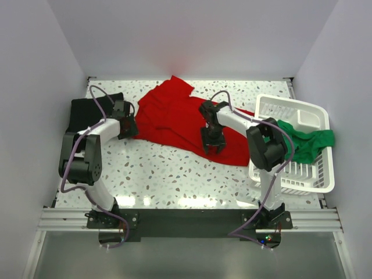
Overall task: Fold and stack the t-shirts
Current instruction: Fold the tshirt
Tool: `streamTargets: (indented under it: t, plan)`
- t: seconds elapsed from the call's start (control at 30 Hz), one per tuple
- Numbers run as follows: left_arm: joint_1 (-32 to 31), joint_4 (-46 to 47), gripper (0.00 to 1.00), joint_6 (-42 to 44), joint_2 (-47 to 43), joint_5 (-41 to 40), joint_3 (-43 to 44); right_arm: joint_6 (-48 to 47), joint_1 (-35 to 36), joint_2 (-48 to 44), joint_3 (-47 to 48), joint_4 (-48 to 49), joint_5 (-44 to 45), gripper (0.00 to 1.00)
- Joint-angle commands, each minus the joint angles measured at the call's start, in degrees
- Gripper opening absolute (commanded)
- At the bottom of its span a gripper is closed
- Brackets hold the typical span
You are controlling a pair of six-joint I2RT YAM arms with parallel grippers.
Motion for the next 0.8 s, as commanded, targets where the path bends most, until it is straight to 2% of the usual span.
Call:
streamTargets:
  t: [0.0,0.13,0.17,0.23,0.37,0.57,0.77]
  plan:
    - [0.2,4.5,0.50,-1.4,0.5,-1.8,0.6,-0.9,-0.2,0.6,1.9,-0.9,3.0,0.55]
    - [0.2,5.1,0.36,-1.6,1.5,-1.2,0.7,-1.0,-0.4,2.1,1.8,-2.9,4.9,0.55]
    - [0.2,5.1,0.28,-1.6,1.5,-1.1,0.4,-0.9,-0.5,2.2,1.6,-3.1,5.4,0.55]
    - [0.2,5.0,0.21,-1.7,1.1,-1.0,0.1,-0.9,-0.9,2.4,0.8,-3.4,5.7,0.55]
    - [0.2,3.9,0.00,-2.4,-0.7,-1.2,-2.0,-0.8,-1.4,2.6,-0.5,-4.5,5.7,0.55]
    - [0.2,0.8,0.00,-4.6,-4.6,-2.4,-5.8,-1.0,-1.5,2.7,-1.3,-5.6,5.6,0.55]
    - [0.3,-3.8,0.00,-8.4,-12.1,-4.2,-10.9,-1.5,-1.4,1.0,-3.1,-5.9,4.8,0.55]
